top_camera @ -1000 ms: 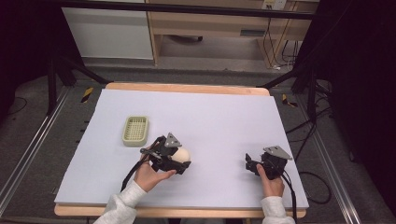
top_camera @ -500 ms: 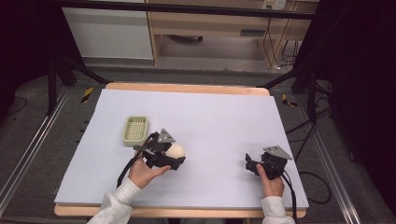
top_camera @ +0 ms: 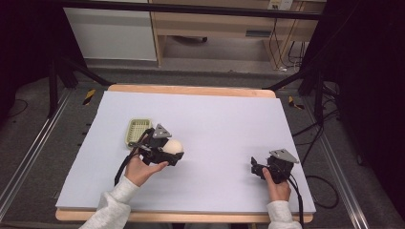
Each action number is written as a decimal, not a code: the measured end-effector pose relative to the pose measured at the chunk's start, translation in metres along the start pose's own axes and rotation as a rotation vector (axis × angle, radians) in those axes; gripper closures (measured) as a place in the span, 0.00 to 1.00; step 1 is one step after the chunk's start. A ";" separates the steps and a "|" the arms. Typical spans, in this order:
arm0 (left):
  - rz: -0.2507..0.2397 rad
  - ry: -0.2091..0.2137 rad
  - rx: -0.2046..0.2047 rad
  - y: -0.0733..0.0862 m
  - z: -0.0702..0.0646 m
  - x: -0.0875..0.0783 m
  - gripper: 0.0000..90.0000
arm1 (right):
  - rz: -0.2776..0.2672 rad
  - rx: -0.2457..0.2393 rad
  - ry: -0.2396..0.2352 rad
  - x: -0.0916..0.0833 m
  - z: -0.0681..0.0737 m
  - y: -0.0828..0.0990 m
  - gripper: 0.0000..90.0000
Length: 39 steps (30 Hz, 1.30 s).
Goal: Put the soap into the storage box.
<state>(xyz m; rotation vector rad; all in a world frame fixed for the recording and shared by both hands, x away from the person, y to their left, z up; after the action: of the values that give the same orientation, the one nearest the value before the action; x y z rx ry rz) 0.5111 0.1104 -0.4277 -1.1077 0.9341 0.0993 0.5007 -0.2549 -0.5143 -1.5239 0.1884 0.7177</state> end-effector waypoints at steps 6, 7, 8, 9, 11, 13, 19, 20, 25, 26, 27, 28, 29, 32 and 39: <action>-0.001 -0.014 -0.016 0.000 0.010 -0.001 0.27 | 0.001 0.004 0.000 0.000 0.000 0.000 0.04; -0.001 -0.014 -0.016 0.000 0.010 -0.001 0.27 | 0.001 0.004 0.000 0.000 0.000 0.000 0.04; 0.002 -0.017 -0.014 0.000 0.012 -0.002 0.27 | 0.000 0.000 0.001 0.000 0.000 0.000 0.04; 0.000 -0.018 -0.021 0.000 0.013 -0.002 0.27 | 0.000 0.000 0.001 0.000 0.000 0.000 0.04; 0.003 -0.026 -0.019 0.000 0.017 -0.002 0.27 | 0.001 0.003 0.000 0.000 0.000 0.000 0.04; 0.007 -0.032 -0.027 0.000 0.020 -0.002 0.27 | 0.001 0.003 0.000 0.000 0.000 0.000 0.04; 0.013 -0.040 -0.039 0.000 0.026 0.000 0.27 | 0.001 0.007 -0.003 0.000 0.001 0.000 0.04; 0.013 -0.039 -0.043 0.000 0.027 0.000 0.27 | 0.003 0.003 0.000 0.000 0.000 0.000 0.04; 0.018 -0.050 -0.044 -0.001 0.033 0.001 0.27 | 0.003 0.005 -0.001 0.000 0.000 0.000 0.04; 0.017 -0.051 -0.047 -0.002 0.033 0.001 0.27 | 0.002 0.005 -0.002 0.000 0.000 0.000 0.04; 0.017 -0.052 -0.047 -0.002 0.035 0.001 0.27 | 0.002 0.005 -0.002 0.000 0.000 0.000 0.04; 0.017 -0.054 -0.051 -0.003 0.036 0.000 0.27 | 0.001 0.003 0.000 0.000 0.000 0.000 0.04; 0.017 -0.055 -0.054 -0.003 0.037 0.000 0.27 | 0.001 0.003 0.000 0.000 0.000 0.000 0.04; 0.019 -0.062 -0.055 -0.004 0.041 0.000 0.27 | 0.001 0.004 0.000 0.000 0.000 0.000 0.04; 0.025 -0.070 -0.071 -0.004 0.050 0.002 0.27 | 0.001 0.005 -0.001 0.000 0.000 0.000 0.04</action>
<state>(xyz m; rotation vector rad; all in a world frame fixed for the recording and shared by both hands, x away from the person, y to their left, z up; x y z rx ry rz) 0.5444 0.1475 -0.4198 -1.1510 0.8872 0.1915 0.5007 -0.2549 -0.5143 -1.5190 0.1900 0.7180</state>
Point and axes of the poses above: each handheld gripper's, and its own axes: x roughly forward along the jaws, y roughly out of its underside, z roughly to its left, the point moved 5 cm from there along x, roughly forward along the jaws, and after that the axes turned 11 degrees about -y, right-handed, at the moved point
